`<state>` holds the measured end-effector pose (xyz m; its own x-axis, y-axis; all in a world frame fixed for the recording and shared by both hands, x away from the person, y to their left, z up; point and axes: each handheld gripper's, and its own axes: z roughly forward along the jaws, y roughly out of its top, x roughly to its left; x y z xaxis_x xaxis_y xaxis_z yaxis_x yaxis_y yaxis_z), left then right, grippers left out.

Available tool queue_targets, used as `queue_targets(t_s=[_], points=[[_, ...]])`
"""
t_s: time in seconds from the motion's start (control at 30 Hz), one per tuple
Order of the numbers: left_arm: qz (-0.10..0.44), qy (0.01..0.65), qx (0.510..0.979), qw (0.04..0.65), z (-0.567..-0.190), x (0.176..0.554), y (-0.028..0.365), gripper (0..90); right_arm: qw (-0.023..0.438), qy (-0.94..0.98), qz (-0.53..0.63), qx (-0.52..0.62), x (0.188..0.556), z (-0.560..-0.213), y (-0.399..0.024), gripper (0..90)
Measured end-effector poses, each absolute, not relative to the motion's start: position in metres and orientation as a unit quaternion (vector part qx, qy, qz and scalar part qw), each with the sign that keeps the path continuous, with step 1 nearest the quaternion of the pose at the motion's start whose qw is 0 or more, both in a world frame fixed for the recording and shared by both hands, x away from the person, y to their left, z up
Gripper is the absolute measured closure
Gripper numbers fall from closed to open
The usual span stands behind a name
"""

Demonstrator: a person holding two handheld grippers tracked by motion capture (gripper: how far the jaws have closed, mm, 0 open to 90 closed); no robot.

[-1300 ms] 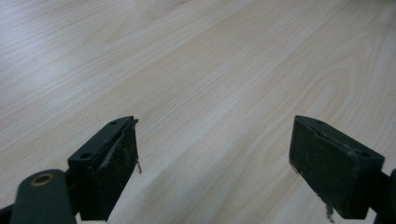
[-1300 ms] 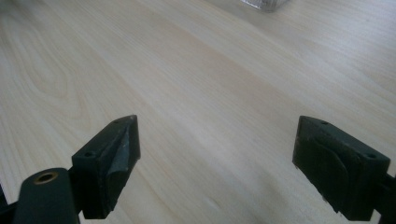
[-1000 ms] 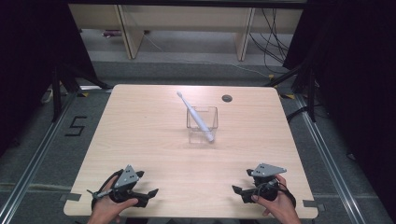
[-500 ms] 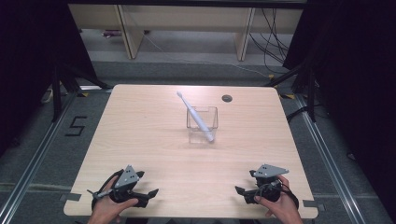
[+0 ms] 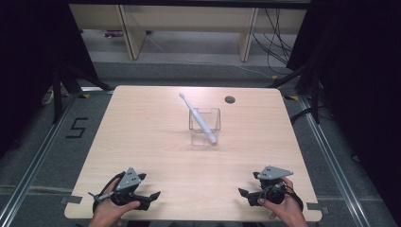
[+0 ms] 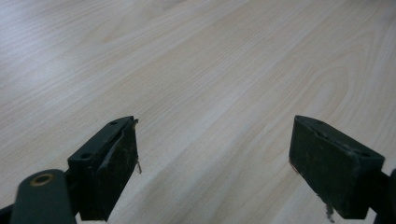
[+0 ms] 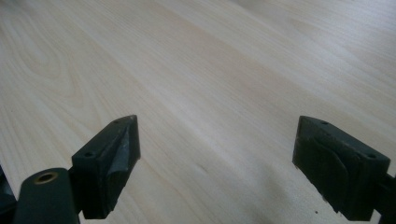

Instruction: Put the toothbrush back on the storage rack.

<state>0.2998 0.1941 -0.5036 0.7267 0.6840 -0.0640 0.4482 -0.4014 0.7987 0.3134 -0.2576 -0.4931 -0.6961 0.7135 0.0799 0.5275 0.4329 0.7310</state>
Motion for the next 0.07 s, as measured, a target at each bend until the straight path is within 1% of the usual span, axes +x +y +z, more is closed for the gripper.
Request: queue_targets(t_s=[0.03,0.07], points=[[0.144,0.34,0.83,0.419,-0.5034,0.3008,0.1953,15.0,0.123,0.839,0.383,0.367,0.3147,-0.4935,-0.2583,15.9],[0.139,0.342,0.827,0.424,-0.5035,0.3002,0.1946,15.0,0.121,0.839,0.38,0.371,0.3145,-0.493,-0.2589,15.9]])
